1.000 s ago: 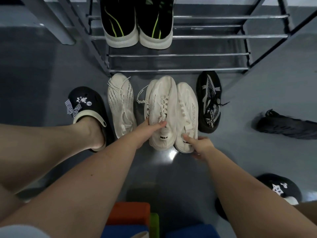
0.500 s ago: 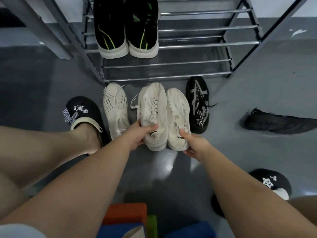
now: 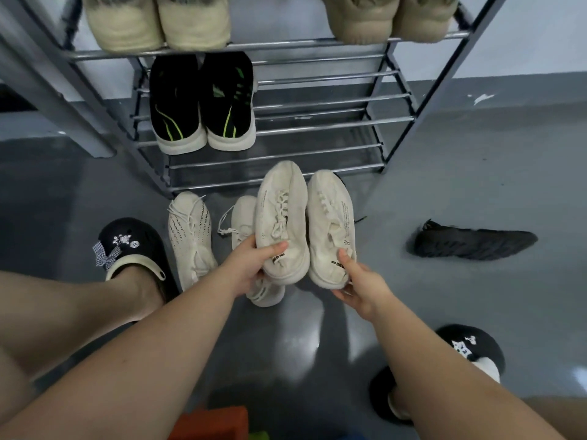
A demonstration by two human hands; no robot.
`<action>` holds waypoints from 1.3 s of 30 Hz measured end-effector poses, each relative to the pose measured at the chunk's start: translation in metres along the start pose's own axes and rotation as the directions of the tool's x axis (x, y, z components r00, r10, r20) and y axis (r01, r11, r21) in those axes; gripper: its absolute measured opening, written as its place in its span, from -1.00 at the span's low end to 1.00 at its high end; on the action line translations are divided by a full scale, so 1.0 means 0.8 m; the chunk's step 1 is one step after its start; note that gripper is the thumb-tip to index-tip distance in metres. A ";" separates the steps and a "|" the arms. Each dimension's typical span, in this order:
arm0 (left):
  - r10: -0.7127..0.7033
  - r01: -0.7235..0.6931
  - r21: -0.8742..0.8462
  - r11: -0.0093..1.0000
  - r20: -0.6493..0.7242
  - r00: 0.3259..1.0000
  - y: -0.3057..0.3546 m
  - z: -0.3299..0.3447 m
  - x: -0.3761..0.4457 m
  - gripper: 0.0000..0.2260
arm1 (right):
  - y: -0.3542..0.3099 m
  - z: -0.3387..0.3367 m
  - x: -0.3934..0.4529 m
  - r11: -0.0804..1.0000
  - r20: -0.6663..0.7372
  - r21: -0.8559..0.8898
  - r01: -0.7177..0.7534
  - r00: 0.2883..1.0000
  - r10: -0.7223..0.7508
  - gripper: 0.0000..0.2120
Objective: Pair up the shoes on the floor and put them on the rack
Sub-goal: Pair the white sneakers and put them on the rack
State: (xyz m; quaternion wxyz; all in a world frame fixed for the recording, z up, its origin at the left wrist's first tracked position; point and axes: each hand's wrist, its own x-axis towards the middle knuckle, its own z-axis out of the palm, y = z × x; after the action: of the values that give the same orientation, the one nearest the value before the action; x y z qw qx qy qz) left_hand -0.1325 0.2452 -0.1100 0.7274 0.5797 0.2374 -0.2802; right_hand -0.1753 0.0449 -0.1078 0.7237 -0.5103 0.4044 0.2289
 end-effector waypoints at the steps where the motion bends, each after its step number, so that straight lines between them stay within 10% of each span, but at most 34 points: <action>1: 0.006 -0.006 -0.003 1.000 0.007 1.000 0.001 0.006 0.001 -0.61 | -0.002 -0.003 -0.003 1.000 -0.005 0.021 0.014 1.000 -0.013 -0.70; 24: 0.049 -0.113 0.197 0.974 0.306 0.951 0.065 0.160 0.001 -0.65 | -0.067 -0.103 -0.081 0.930 -0.250 0.145 0.337 0.922 -0.295 -0.76; 39: 0.188 -0.197 0.067 0.978 0.125 0.974 0.135 0.121 0.033 -0.58 | -0.178 -0.035 -0.032 0.879 -0.137 -0.170 0.444 0.873 -0.468 -0.80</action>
State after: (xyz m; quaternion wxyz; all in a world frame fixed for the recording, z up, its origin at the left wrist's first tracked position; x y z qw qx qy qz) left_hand -0.0377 0.1654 -0.0302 0.7405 0.6106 0.1252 -0.2514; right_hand -0.0940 -0.0320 -0.0121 0.6834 -0.6565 0.3176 0.0326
